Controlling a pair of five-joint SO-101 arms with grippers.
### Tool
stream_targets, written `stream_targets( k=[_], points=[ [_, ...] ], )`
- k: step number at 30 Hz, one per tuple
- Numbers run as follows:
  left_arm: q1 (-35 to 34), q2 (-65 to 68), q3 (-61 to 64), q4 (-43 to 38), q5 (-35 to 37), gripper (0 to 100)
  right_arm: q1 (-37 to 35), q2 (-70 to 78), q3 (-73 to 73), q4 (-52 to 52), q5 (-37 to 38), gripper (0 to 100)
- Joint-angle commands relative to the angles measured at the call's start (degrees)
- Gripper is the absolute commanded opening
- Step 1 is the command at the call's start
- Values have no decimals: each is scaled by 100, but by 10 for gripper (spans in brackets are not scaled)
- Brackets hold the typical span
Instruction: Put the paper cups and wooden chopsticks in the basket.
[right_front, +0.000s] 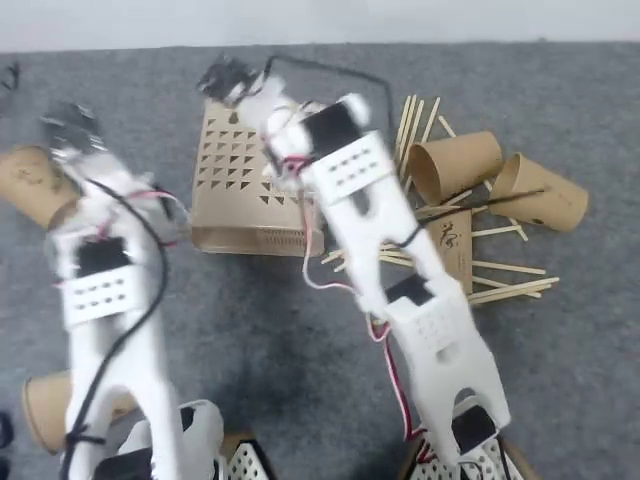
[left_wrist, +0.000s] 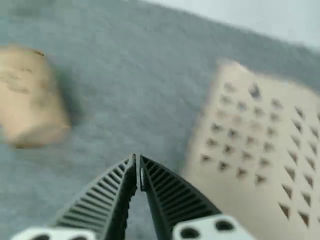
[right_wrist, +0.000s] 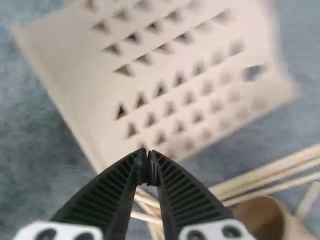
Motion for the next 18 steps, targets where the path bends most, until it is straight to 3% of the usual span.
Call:
stream_targets(
  k=[1,4,7,12,18],
  points=[
    [607,-70,1051,-1679,53,16,514,-453,-290,-242,167,7],
    [1002,-79,1754,-2725,18,15,857,-321,-281,-602,167,7],
    [1169,-79,1824,-3068,18,15,980,-84,-273,-1059,167,8],
    [1169,-79,1103,-2699,501,21,884,330,-290,-1332,712,8],
    [1477,-26,778,-2259,1495,133,822,330,-299,-848,809,8]
  ],
)
